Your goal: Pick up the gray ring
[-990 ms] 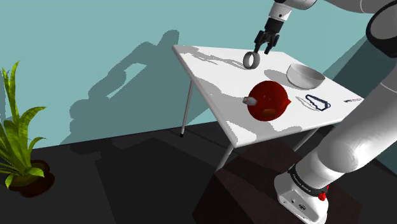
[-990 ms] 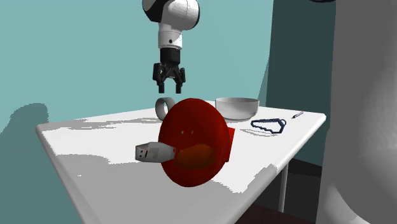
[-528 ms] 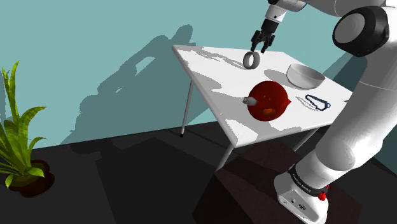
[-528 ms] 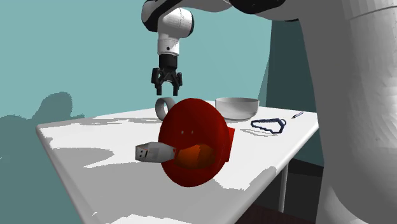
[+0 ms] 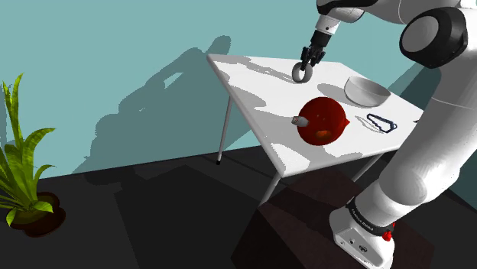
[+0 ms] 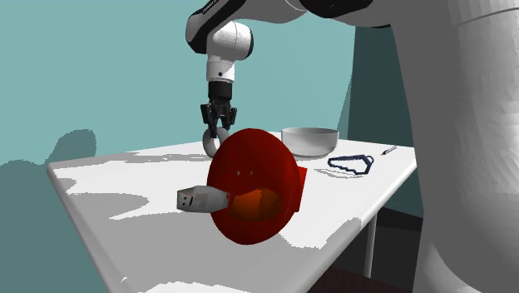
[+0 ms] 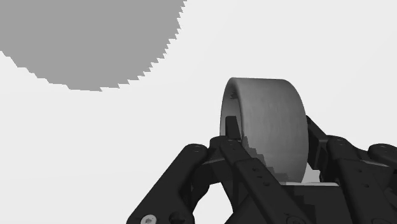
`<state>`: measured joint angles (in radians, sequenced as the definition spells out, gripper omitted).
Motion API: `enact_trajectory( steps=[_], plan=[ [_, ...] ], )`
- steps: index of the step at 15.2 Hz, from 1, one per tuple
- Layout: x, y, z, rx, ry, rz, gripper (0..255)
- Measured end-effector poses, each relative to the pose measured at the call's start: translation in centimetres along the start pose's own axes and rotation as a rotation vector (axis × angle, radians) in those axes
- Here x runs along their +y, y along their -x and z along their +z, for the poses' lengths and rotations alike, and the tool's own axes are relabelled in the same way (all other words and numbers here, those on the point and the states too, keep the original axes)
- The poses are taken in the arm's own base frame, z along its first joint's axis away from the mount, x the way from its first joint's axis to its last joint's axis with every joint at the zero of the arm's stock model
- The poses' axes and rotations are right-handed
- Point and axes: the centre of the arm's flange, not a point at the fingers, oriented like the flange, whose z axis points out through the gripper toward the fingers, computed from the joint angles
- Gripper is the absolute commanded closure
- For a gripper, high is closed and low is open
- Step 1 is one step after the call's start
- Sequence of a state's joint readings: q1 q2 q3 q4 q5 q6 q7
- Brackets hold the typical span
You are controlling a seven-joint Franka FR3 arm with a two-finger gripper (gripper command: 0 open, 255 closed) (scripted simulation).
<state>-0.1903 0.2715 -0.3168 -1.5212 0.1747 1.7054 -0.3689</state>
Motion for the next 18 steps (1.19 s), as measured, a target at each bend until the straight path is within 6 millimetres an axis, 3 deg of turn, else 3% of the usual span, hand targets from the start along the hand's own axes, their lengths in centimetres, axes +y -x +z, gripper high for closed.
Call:
enact_trajectory(
  steps=[9, 18],
  plan=[
    [0.0, 0.0, -0.3, 0.0, 0.0, 0.0, 255],
    [-0.4, 0.3, -4.7, 0.0, 0.0, 0.001, 255]
  ],
)
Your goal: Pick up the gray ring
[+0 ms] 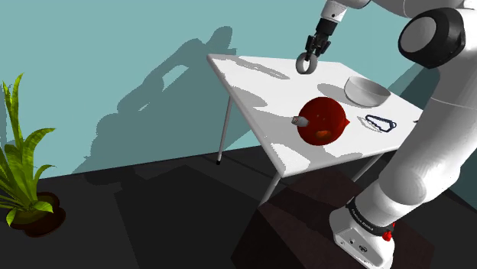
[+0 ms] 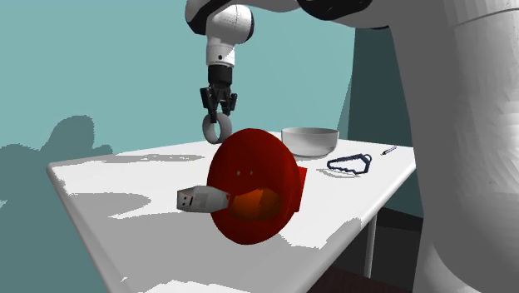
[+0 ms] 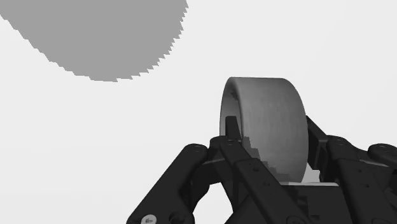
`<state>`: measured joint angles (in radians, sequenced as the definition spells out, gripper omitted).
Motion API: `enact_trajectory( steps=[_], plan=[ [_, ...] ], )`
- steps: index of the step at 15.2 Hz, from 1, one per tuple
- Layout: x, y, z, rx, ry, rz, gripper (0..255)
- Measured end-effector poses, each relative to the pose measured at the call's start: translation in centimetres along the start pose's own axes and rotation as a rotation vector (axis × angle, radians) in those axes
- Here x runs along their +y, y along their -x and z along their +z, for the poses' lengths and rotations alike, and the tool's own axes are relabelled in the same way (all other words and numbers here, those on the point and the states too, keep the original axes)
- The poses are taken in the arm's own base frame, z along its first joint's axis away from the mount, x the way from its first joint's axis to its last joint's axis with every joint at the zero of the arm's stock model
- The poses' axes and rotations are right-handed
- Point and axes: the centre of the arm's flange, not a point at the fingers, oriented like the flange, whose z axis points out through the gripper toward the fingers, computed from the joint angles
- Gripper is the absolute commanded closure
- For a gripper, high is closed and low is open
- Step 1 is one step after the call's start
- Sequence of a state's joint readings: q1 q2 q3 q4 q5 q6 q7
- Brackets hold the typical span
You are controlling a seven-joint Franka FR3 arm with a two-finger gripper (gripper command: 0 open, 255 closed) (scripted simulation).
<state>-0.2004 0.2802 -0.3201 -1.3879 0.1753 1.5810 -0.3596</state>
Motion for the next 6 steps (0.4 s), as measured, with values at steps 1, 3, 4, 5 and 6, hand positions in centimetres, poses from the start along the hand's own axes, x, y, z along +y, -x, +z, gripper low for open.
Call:
enact_trajectory(
  steps=[1, 3, 4, 5, 6],
  plan=[
    [0.0, -0.1, -0.6, 0.0, 0.0, 0.0, 255],
    [-0.3, 0.0, -1.7, 0.0, 0.0, 0.0, 255],
    [-0.3, -0.1, -2.1, 0.0, 0.0, 0.0, 255],
    [-0.3, 0.0, -2.6, 0.0, 0.0, 0.0, 255],
    [-0.4, -0.1, -2.9, 0.0, 0.0, 0.0, 255]
  ],
)
